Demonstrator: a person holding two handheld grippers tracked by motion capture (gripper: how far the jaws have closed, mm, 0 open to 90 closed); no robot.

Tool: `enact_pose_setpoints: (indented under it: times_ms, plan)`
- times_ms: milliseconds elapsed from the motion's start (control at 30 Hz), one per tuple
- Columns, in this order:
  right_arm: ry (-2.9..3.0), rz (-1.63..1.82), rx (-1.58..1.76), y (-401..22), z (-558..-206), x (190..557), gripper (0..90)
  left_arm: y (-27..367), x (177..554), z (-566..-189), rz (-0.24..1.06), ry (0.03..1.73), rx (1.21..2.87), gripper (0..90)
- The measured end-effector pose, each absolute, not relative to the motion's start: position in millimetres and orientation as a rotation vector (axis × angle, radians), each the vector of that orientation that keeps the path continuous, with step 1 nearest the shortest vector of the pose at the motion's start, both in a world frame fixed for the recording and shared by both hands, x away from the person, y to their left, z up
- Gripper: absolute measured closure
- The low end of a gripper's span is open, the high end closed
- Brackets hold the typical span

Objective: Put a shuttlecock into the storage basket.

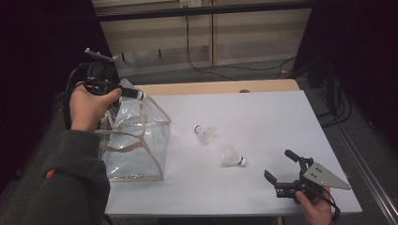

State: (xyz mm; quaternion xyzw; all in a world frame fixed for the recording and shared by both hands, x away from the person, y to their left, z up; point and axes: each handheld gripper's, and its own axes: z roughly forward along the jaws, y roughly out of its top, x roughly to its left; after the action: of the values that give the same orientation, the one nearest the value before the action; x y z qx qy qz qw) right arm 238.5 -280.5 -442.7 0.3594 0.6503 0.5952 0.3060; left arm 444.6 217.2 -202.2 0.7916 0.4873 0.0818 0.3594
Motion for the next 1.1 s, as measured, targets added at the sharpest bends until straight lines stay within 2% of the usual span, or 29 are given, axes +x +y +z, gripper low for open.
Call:
enact_pose_setpoints:
  times_ms: [1100]
  plan:
    - [1.718,1.578,0.955,-280,-443,239,0.3,235,451,-208,0.250,1.327,2.004,88.8]
